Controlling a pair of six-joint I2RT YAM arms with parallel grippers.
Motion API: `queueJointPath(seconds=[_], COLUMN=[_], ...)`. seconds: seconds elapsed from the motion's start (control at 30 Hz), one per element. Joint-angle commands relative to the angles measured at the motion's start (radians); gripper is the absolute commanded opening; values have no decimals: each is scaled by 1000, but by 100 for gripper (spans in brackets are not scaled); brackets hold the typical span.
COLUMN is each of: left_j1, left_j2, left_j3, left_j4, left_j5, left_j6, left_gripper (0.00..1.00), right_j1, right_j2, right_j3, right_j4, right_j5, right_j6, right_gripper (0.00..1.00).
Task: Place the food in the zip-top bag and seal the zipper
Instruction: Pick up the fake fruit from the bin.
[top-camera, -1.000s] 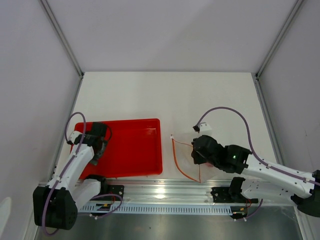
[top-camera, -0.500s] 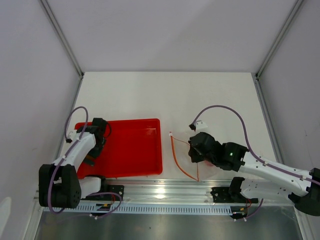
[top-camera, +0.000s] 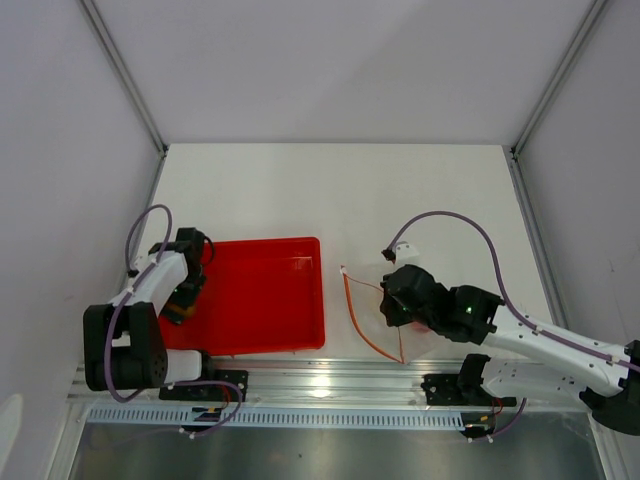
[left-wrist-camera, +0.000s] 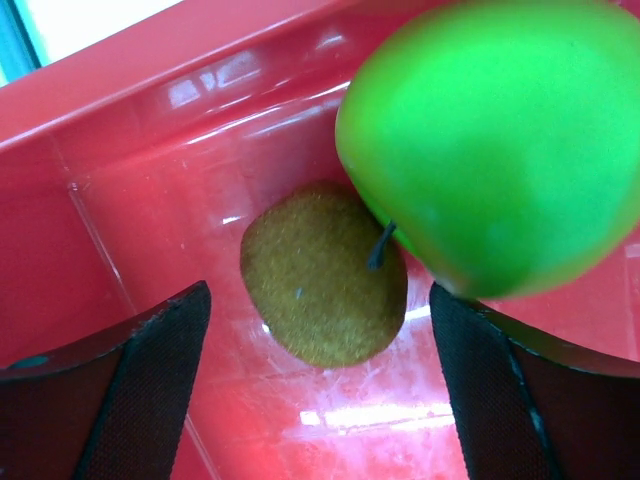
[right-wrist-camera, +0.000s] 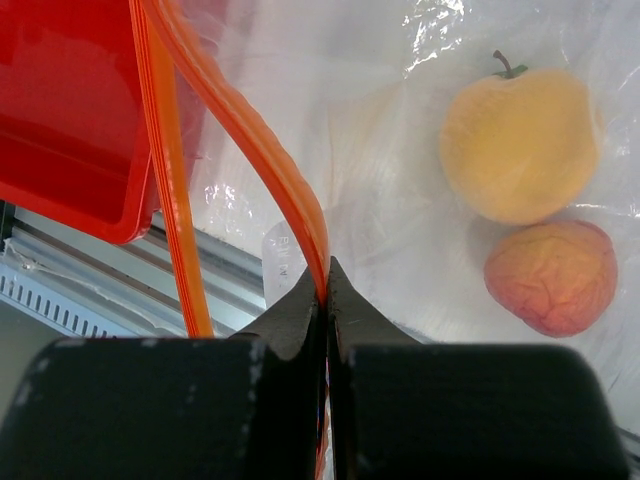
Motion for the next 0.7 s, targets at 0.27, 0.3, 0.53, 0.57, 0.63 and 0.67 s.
queueJointPath(seconds=[0.27,0.3,0.53,0.57,0.63,0.67], left_j1=[85,85,85,85,84,82], left_j2=[79,87,84,67,49,36], left_j3=[53,58,55,50,41,26], left_j4=[85,91,100,106,111,112], left_j5=[81,86,88,89,86,81], left_j6=[126,132,140,140,134,132], left_gripper=[64,62,37,35,28,24], right_j1=[-2,-2,-1,-1,-1,-1], right_j2=[-14,-14,2,8,14,19], right_j3=[36,36,36,36,35,35], right_j4=[-11,-11,-5,-3,3,4], right_j5=[-6,-6,-8,-9,-9,-11], right_j6=[34,36,37,37,36,36], right_gripper=[0,0,0,0,0,0])
